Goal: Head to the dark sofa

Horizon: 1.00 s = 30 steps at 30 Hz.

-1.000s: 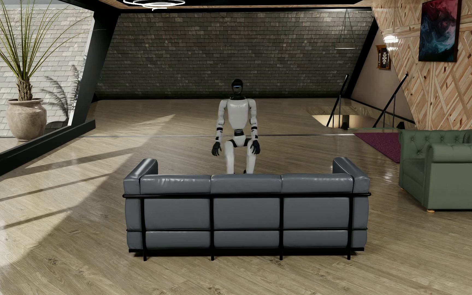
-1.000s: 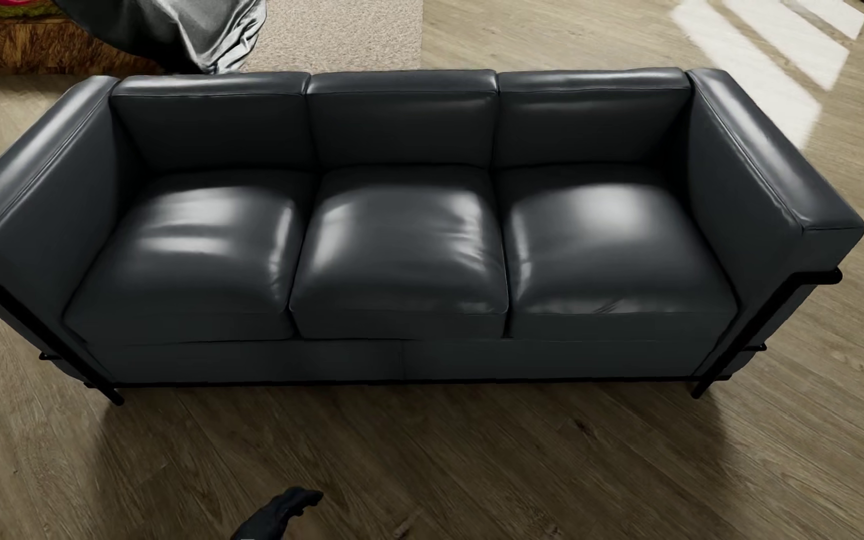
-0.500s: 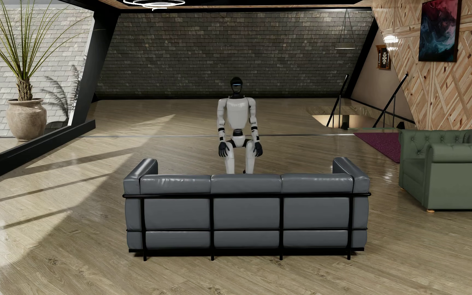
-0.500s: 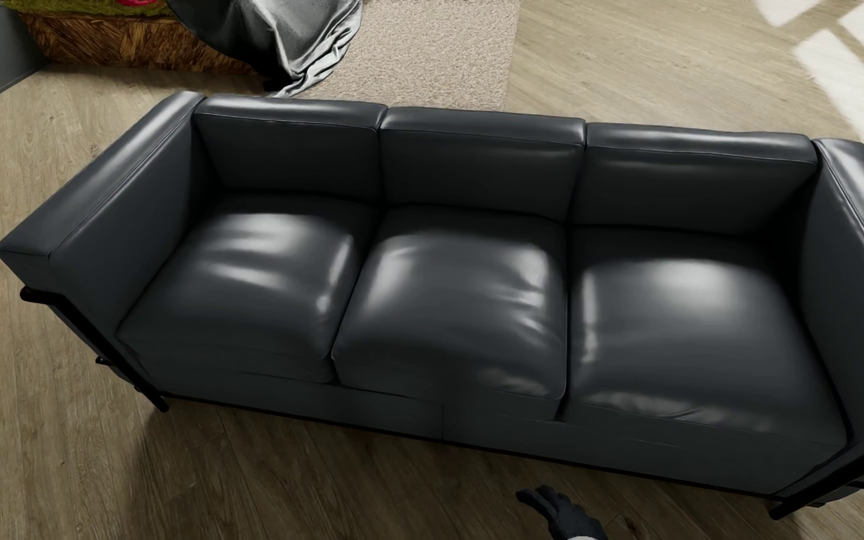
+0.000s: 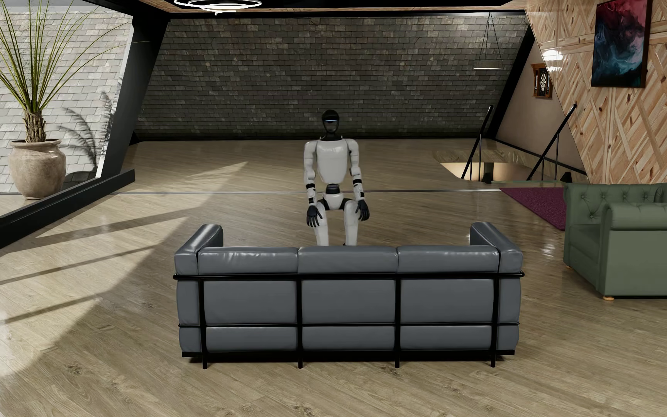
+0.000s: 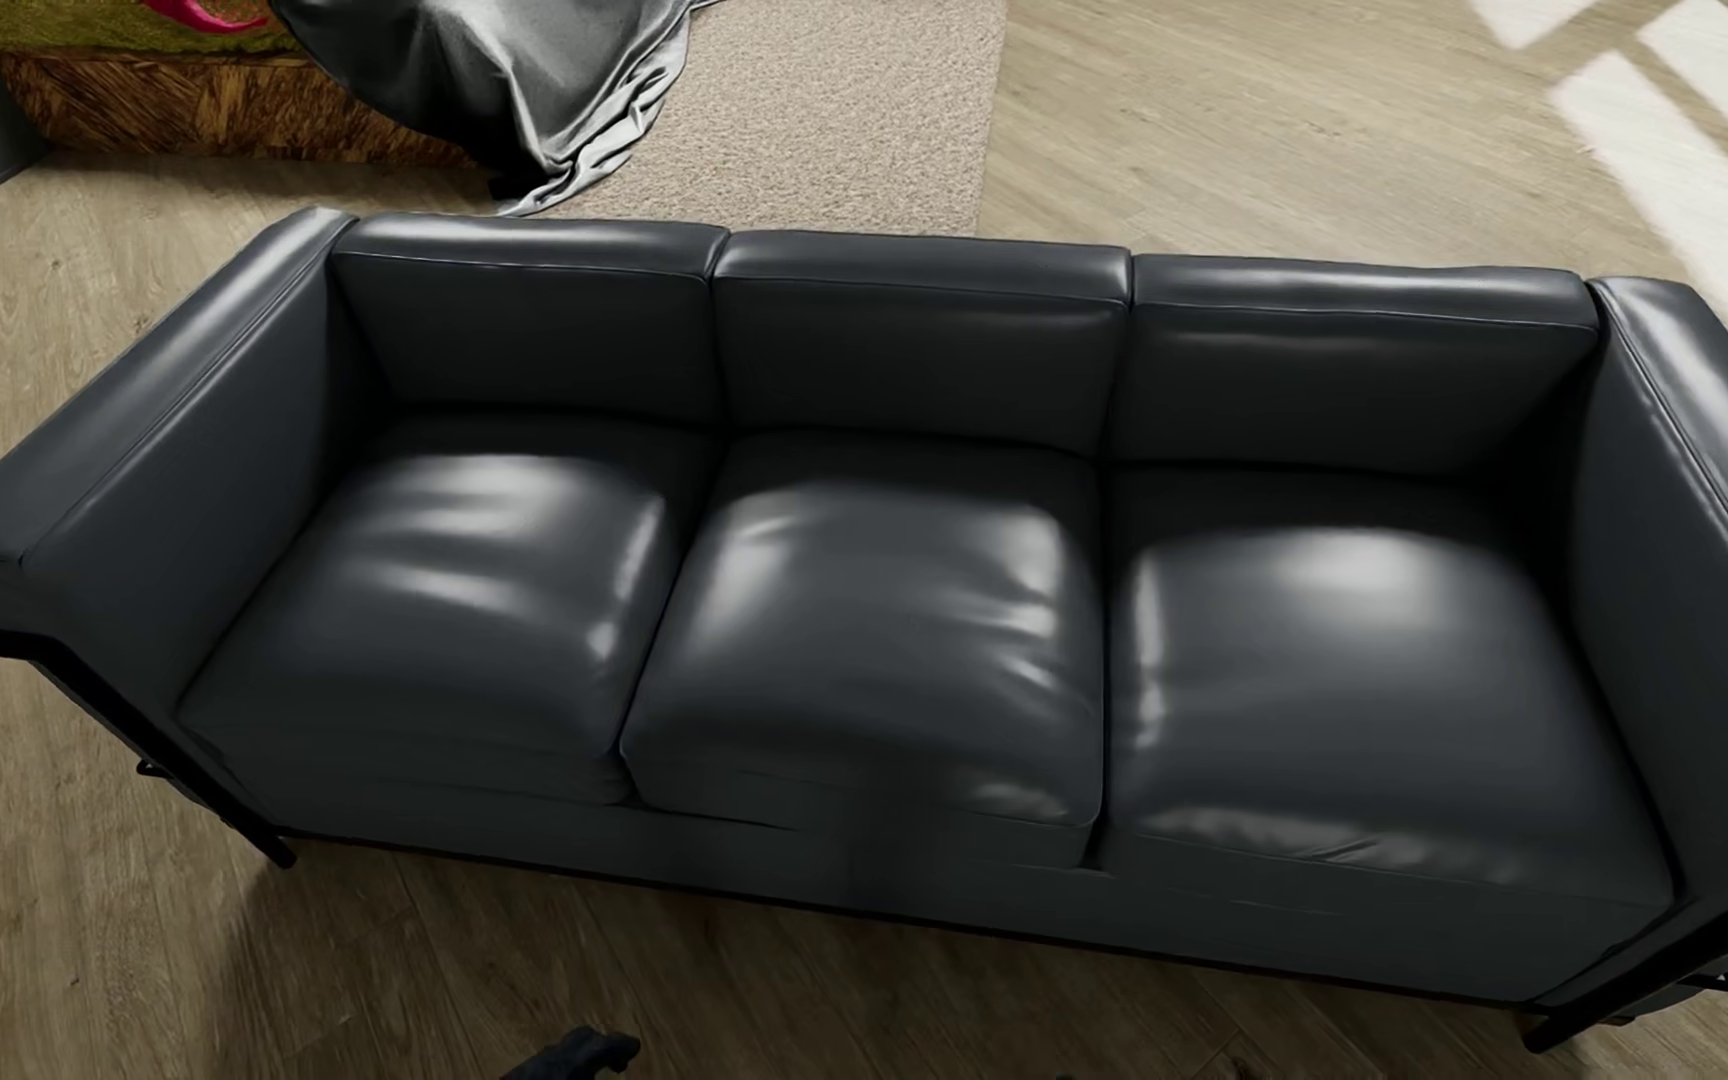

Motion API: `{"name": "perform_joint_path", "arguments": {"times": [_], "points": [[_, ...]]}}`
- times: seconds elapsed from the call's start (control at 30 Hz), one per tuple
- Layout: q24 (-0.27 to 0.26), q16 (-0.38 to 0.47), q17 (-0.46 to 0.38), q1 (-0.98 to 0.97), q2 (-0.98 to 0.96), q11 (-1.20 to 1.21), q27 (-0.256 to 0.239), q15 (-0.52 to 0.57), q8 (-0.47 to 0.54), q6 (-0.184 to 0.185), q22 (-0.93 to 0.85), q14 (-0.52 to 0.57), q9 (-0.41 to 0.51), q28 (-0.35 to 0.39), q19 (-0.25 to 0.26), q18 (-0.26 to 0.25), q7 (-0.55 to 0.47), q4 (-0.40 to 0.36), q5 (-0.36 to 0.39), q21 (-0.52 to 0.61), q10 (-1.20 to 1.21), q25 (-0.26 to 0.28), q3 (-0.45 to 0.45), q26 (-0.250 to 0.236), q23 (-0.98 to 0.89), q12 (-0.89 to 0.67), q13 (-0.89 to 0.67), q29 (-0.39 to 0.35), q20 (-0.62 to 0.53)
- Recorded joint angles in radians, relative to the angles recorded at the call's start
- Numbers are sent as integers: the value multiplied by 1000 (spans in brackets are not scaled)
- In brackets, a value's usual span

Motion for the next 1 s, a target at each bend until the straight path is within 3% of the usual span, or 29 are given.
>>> {"name": "perform_joint_path", "arguments": {"times": [0.37,0.5,0.7,0.9,1.0], "points": [[24,34,-14,-108,-15,30,16,-30,-5,29,65,36,0,-26,-4,-47,18,46,44,-61,203,5,-8,17,-12,-1,45,-7,14],[17,32,-15,-157,-27,41,-12,-37,-17,41,27,-49,6,-14,6,-71,53,80,49,-63,280,-3,-1,9,-16,15,26,-10,32],[19,14,-11,-153,-19,7,-29,-20,2,48,18,-236,8,-15,18,68,176,159,41,-56,31,-8,13,16,-36,21,-32,-16,26],[25,21,0,-237,-26,1,-35,-11,27,42,5,-233,22,-10,39,35,-28,80,37,-39,-40,-2,25,20,-45,18,-56,-16,39],[21,14,-3,-182,-17,-14,-28,-1,51,39,13,-229,20,-7,54,94,20,73,24,-35,-136,3,23,18,-37,23,-46,-18,44]]}}
